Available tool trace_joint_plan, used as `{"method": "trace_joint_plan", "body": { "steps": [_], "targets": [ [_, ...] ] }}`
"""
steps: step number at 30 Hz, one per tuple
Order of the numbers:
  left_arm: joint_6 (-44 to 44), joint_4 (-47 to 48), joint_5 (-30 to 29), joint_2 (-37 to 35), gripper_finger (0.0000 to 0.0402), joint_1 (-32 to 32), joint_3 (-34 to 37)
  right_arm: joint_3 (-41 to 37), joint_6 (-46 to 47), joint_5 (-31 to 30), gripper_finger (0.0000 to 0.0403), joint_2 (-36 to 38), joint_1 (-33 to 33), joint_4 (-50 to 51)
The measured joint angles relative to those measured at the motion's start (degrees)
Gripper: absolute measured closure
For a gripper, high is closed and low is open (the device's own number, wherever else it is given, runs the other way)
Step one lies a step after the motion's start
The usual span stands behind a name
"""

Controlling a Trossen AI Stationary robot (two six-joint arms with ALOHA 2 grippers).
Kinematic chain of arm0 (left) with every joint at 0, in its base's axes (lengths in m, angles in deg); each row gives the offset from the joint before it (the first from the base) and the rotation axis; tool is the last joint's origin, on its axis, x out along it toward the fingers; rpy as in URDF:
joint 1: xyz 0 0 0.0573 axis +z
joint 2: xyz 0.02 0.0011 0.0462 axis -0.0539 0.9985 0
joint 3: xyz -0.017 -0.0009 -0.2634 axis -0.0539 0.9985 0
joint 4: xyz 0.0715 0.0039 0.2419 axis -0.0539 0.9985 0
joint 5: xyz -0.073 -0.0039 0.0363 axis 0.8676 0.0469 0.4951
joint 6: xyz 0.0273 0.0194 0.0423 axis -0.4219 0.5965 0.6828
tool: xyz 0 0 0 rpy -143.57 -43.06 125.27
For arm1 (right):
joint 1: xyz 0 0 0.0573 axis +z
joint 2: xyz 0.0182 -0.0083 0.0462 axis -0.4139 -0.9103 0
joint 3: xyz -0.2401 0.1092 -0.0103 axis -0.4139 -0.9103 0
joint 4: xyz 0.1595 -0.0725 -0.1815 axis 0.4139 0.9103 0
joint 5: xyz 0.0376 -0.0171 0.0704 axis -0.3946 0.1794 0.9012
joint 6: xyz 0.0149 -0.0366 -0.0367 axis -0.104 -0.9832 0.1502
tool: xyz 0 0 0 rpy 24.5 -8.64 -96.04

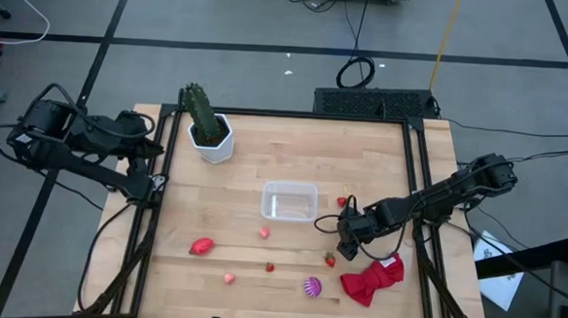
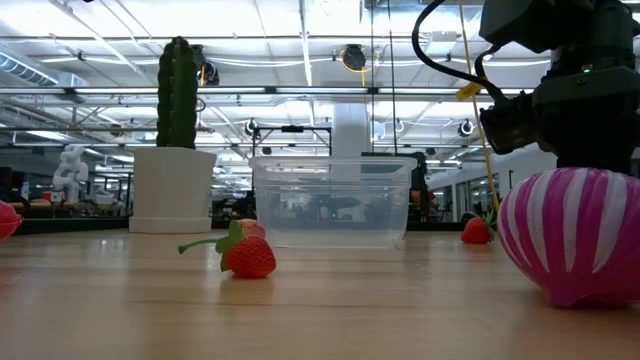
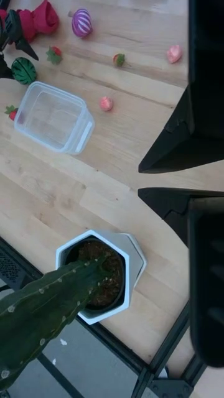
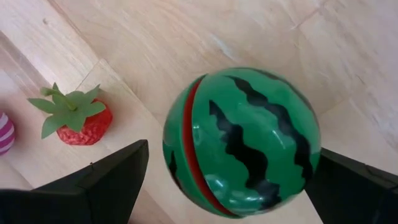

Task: Pick and placing Produce into tupperware
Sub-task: Put the watermelon into the transparent bin

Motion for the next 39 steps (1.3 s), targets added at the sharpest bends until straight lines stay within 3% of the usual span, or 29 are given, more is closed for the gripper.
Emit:
{"method": "trace_joint_plan", "body": {
  "steps": [39],
  "targets": [
    [-0.41,-0.02,0.07,0.0,0.035,-0.01,0.0,0.0,2.82,0.96,0.0028,0.0,-1.79,0.39]
  ]
}}
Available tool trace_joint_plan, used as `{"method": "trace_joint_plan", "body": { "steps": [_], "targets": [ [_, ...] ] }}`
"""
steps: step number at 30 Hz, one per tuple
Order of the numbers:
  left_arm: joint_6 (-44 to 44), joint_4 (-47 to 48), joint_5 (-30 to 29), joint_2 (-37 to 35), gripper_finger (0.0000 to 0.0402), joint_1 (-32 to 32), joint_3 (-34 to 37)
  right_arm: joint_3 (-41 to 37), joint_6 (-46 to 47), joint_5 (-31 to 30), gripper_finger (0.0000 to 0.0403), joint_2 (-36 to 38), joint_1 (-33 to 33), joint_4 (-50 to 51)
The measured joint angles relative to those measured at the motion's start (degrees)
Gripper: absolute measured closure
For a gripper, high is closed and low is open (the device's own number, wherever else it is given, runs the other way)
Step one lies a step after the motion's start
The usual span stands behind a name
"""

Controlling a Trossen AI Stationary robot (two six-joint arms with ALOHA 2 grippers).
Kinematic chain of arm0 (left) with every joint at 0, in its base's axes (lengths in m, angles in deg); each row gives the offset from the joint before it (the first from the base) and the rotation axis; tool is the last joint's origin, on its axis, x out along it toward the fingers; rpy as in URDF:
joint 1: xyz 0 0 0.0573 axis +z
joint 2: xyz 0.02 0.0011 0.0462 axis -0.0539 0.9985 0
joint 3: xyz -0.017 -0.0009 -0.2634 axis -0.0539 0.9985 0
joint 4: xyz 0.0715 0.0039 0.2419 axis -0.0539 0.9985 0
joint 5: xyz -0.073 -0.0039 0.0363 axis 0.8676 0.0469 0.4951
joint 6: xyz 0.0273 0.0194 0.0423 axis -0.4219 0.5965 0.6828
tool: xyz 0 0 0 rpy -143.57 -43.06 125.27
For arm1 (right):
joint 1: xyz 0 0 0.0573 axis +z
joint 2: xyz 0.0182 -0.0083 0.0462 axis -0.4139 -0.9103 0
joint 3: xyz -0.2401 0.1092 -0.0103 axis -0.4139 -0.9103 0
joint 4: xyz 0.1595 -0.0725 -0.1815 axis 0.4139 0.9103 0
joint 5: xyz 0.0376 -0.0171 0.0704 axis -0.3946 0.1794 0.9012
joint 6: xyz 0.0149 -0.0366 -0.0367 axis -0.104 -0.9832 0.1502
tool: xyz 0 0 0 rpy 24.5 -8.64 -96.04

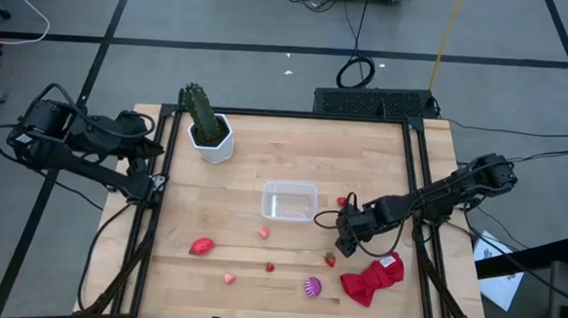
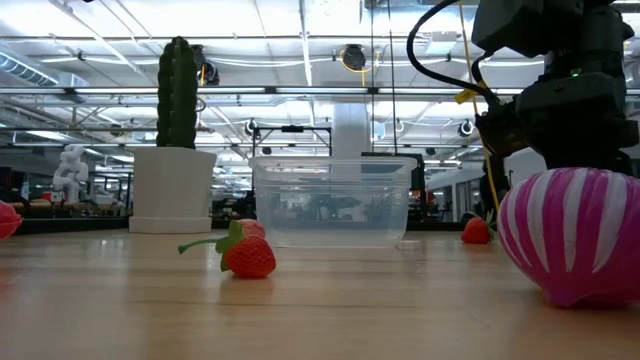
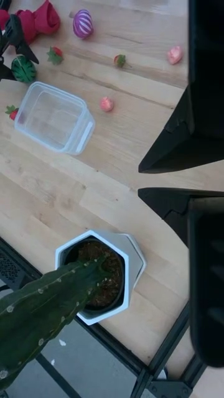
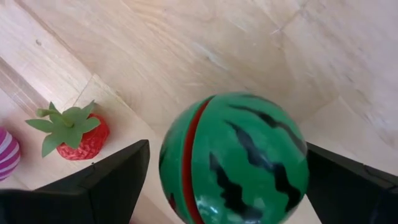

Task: Pick and placing Produce into tupperware
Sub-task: Put the watermelon into the transparent bin

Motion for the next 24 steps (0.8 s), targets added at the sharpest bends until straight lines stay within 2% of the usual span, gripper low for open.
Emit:
{"method": "trace_joint_plan", "body": {
  "steps": [5,14,24],
  "targets": [
    [0.0,0.0,0.0,-0.01,0.035,0.0,0.0,0.0,0.0,0.0,0.0041,0.01,0.0,0.19],
    [-0.02,0.0,0.28,-0.01,0.035,-0.01,0.0,0.02,-0.17,0.14,0.0116,0.11,0.0,0.07],
    [-0.02,0.0,0.26,-0.01,0.035,-0.01,0.0,0.02,0.01,0.24,0.0116,0.11,0.0,0.09]
  ]
}}
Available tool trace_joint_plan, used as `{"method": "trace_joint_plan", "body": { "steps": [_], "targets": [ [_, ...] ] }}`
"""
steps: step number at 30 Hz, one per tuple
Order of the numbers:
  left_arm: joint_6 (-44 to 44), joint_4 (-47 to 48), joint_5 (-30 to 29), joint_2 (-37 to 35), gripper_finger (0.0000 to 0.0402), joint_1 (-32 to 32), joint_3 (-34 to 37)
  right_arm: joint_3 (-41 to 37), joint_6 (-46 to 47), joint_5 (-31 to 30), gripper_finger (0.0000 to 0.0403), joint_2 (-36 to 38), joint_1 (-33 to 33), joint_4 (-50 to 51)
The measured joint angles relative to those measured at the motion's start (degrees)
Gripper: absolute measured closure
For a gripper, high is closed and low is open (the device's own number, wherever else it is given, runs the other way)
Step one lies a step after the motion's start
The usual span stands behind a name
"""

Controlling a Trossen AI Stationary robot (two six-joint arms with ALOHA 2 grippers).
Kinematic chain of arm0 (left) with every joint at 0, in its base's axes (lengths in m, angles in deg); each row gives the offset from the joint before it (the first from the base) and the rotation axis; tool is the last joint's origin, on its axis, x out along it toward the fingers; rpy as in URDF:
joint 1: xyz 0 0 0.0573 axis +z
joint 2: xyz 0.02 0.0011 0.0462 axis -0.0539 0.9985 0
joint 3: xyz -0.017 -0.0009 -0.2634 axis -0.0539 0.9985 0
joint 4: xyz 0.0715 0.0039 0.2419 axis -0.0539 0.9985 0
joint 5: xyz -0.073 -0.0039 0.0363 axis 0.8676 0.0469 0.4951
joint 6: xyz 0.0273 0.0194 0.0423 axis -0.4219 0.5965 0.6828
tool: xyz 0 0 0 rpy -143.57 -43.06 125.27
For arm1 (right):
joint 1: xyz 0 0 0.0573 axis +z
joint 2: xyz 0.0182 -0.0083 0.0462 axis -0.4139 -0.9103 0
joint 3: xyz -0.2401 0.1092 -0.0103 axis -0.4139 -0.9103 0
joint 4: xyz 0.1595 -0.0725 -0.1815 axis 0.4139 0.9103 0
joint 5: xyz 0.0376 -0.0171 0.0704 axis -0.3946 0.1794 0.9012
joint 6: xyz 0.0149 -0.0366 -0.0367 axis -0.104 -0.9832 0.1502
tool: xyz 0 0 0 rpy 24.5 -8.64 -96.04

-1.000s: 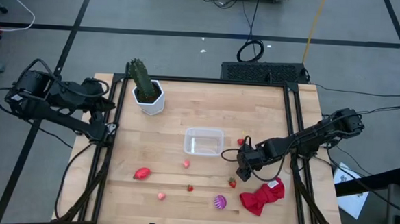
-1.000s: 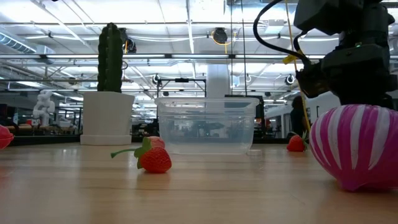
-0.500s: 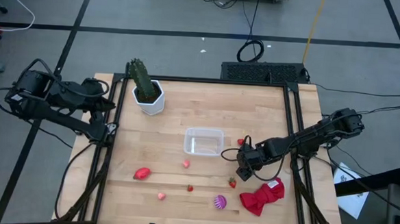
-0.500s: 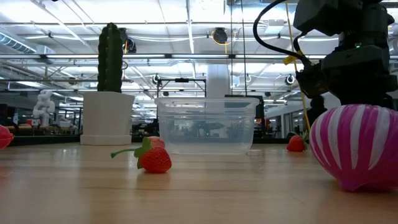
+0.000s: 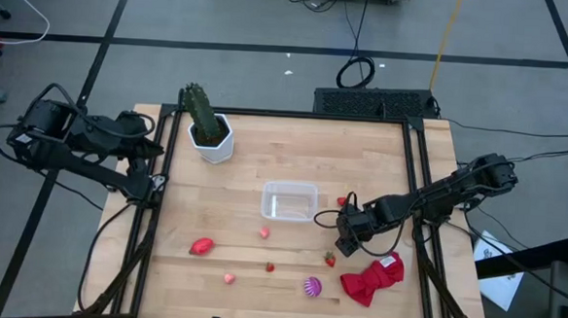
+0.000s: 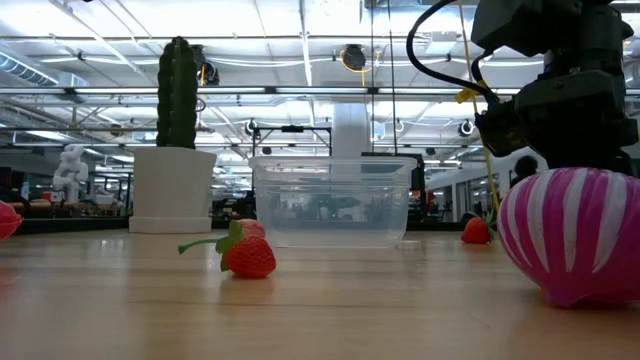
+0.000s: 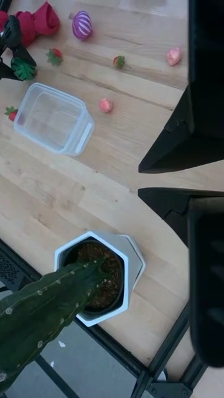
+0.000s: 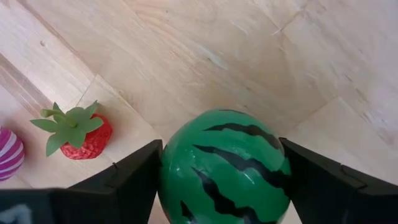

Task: Pick and placing Produce into tupperware
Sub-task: Put the watermelon into the transparent bin

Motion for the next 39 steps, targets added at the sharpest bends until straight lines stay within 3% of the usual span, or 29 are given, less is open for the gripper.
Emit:
{"method": "trace_joint_plan", "body": {
  "steps": [8,16,29,39],
  "targets": [
    [0.0,0.0,0.0,0.01,0.035,0.02,0.0,-0.02,0.98,0.24,0.0117,1.03,-0.17,-0.56],
    [0.0,-0.02,-0.04,0.01,0.035,0.01,0.01,-0.02,2.75,0.48,0.0117,6.89,-1.2,-2.88],
    [0.35,-0.2,-0.07,2.46,0.035,0.01,0.02,-0.02,-4.93,0.0,0.0117,10.99,-6.82,-27.3],
    [0.42,0.04,0.0,3.31,0.035,0.01,0.02,-0.02,-9.65,0.07,0.0117,10.99,-11.06,-35.32]
  ]
}}
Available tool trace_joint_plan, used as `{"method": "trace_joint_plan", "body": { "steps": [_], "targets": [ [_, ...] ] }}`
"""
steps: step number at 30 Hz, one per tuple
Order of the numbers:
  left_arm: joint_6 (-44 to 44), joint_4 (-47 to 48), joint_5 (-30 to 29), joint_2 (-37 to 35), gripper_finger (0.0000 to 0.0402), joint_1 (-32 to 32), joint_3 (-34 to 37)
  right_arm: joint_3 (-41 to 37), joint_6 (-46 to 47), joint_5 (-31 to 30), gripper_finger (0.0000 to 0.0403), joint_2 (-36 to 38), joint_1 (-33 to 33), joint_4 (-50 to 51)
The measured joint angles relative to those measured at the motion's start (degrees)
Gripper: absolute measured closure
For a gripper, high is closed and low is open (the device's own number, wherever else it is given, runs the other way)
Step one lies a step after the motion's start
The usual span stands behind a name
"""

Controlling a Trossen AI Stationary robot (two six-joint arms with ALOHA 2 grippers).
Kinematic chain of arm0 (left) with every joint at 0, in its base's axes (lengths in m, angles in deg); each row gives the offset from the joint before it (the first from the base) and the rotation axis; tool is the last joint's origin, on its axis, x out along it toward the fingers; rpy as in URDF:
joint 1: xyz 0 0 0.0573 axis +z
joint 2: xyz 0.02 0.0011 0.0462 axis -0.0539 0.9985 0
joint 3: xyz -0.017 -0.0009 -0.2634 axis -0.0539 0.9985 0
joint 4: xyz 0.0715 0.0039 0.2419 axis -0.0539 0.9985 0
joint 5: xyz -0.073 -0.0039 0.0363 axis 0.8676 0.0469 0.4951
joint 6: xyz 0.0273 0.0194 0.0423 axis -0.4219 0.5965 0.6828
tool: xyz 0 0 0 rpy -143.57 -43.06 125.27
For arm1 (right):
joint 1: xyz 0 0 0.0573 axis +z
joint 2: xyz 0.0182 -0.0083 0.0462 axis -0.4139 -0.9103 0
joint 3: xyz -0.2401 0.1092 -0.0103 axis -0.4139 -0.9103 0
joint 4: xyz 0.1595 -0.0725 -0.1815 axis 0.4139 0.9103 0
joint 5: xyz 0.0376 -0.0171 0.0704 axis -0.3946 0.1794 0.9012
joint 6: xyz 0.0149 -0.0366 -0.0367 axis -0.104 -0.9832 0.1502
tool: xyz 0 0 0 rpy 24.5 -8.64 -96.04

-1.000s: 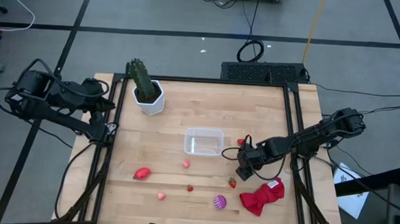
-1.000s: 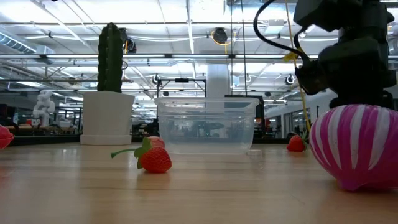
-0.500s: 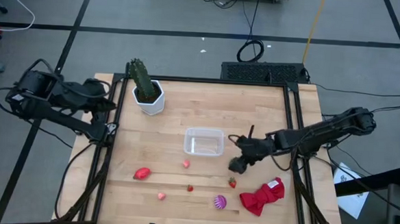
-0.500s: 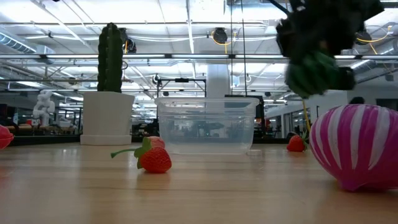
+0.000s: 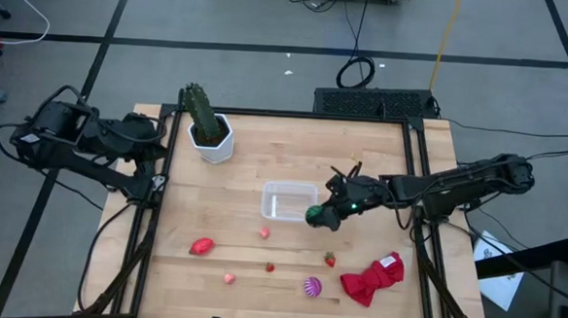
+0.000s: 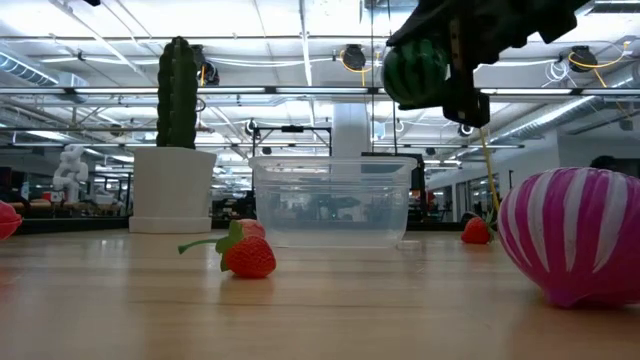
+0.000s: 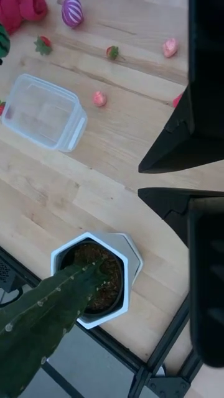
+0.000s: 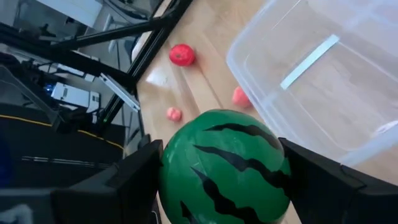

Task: Pick and placing Produce into tupperware
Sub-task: Put the watermelon into the transparent bin

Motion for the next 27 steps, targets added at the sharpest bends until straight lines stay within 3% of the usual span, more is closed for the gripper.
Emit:
{"method": "trace_joint_plan", "body": {
  "steps": [14,24,27],
  "targets": [
    [0.02,0.01,0.02,0.02,0.035,0.01,0.0,0.0,-8.31,0.11,0.0117,0.0,-0.86,-11.14],
    [0.02,0.01,0.02,0.0,0.035,0.01,0.0,0.52,-12.04,0.27,0.0117,-0.02,-4.02,-11.49],
    [0.02,0.01,0.04,0.02,0.035,0.0,0.0,3.47,-16.45,3.32,0.0117,-0.07,-5.05,-7.94]
  ]
}}
